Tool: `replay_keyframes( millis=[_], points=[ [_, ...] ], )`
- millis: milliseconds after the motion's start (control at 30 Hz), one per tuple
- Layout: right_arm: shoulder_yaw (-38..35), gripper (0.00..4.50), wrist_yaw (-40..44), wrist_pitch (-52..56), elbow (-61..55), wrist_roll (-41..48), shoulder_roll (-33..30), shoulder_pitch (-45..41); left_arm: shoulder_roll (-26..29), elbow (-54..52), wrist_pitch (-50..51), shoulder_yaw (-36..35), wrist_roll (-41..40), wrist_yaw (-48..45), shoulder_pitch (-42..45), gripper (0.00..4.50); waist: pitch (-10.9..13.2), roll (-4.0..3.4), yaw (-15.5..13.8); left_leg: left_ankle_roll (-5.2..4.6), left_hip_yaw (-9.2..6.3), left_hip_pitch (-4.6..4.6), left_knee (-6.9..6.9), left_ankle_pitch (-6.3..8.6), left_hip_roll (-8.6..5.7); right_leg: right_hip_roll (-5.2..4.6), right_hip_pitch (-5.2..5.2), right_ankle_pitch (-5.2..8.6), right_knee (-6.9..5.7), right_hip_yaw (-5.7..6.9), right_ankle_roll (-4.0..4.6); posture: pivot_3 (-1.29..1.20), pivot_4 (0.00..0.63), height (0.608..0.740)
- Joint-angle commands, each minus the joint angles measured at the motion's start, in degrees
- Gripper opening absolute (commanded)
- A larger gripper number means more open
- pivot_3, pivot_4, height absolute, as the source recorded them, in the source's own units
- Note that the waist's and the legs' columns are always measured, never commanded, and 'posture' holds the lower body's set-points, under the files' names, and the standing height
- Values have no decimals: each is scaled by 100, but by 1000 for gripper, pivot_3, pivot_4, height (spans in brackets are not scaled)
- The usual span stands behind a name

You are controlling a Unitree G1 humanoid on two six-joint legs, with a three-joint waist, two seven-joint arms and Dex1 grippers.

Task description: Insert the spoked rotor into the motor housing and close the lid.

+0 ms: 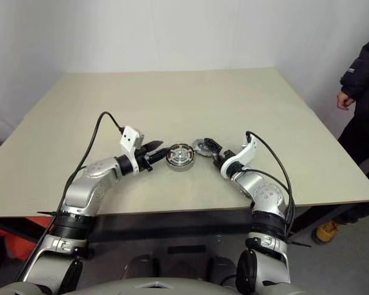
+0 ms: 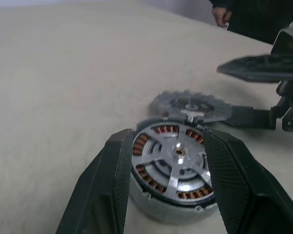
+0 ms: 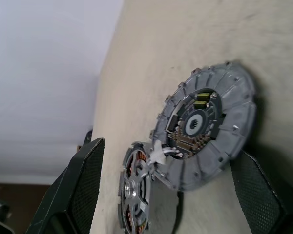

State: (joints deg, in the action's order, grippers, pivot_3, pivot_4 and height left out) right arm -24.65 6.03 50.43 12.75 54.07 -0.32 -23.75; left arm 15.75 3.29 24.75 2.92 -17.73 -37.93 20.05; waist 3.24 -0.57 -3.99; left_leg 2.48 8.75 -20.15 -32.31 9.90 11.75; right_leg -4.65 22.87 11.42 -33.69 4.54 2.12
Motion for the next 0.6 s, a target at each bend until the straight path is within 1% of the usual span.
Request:
replay_keyframes(
  millis=[33,133,200,333,600],
  points=[
    [154,4482,276,-221,53,-69,34,-262,9,-304,-129,2,5,27,32,2385,0,0,-26,-3,1,-6,2,4,0,0,6,-22,-3,0,10,0,0,740],
    [199,4482,379,-450,238,-202,50,-423,8,-336,-120,21,10,34,17,2385,-1,-6,-51,15,1,-16,19,10,3,7,20,-35,-8,0,33,0,0,740],
    [209,4482,451,-672,451,-324,63,-561,14,-337,-120,18,8,31,17,2385,-1,-6,-50,26,1,-29,18,12,4,8,29,-54,-7,0,71,0,0,740],
    [292,4482,661,-901,536,-461,73,-673,35,-347,-119,7,6,31,9,2385,-1,-6,-59,22,1,-50,12,18,0,3,38,-55,-4,-1,73,0,0,740],
    [696,4482,1246,-361,-652,-113,-5,-531,72,-332,-141,-12,31,55,-34,2385,0,-8,-73,23,1,-43,10,17,3,5,37,-51,-5,-2,63,0,0,740]
  ],
)
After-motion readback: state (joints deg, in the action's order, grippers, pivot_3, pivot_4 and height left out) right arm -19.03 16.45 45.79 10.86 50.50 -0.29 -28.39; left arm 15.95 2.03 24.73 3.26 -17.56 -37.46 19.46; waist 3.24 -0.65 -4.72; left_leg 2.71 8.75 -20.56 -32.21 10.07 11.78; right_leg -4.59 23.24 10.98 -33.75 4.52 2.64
